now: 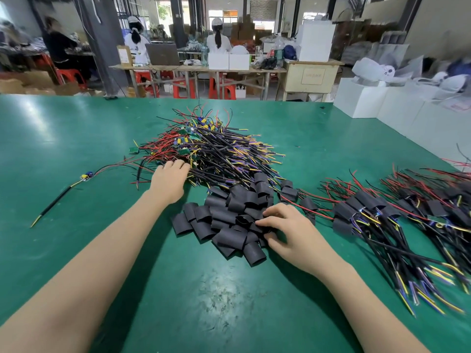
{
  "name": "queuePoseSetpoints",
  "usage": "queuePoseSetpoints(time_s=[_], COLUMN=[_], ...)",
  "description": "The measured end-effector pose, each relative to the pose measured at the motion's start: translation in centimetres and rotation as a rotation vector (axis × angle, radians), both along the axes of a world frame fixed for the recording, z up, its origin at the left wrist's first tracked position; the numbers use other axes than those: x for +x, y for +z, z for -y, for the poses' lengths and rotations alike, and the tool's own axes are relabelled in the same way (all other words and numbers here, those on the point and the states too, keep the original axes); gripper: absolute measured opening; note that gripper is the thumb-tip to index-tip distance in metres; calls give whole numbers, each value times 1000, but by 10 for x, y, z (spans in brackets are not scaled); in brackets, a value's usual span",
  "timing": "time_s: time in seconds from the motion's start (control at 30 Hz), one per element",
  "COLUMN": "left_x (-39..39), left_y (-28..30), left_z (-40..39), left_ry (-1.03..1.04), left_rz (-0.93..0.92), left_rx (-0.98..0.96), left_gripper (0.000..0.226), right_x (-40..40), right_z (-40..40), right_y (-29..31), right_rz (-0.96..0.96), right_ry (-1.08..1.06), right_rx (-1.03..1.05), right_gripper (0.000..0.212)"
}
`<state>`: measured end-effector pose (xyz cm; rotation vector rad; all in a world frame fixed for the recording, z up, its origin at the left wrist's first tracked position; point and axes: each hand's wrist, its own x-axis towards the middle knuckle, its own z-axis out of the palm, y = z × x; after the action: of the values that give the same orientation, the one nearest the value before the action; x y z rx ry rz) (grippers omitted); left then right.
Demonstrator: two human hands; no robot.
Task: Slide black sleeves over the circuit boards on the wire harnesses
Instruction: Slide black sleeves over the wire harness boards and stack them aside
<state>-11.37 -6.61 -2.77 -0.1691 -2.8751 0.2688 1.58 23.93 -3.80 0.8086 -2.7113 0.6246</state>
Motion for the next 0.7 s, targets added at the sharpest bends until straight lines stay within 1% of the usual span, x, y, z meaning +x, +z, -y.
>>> queuePoseSetpoints(time_s=[0.1, 0.17, 0.23, 0.27, 0.4, 0.43, 0.6, 0.7], left_x=[-6, -8, -9, -9, -8, -8, -7, -7], left_y=[-4, -4, -4, -4, -3, -3, -2, 1], left_z=[12, 17, 22, 25, 36, 38, 41, 35], left_ry=[-27, -62, -74, -73, -60, -58, -50, -67], left_rz=[-54, -79, -81, -72, -16, -10, -32, -46], left_rx=[-107, -123, -64, -24, 125, 160, 141, 210], left_gripper=[50, 44, 39, 41, 64, 65, 46, 35], right_x=[2, 3, 3, 3, 5, 6, 7, 6], right_z=[1, 3, 4, 5, 6, 7, 9, 10], right_y=[3, 4, 5, 5, 6, 6, 8, 8], right_rz=[15, 29, 32, 36, 46, 51, 100, 115], right_ry=[8, -16, -42, -46, -60, -67, -78, -75], right_rx=[-20, -21, -18, -21, -61, -82, -92, -106], right_gripper=[27, 31, 31, 30, 27, 28, 23, 22])
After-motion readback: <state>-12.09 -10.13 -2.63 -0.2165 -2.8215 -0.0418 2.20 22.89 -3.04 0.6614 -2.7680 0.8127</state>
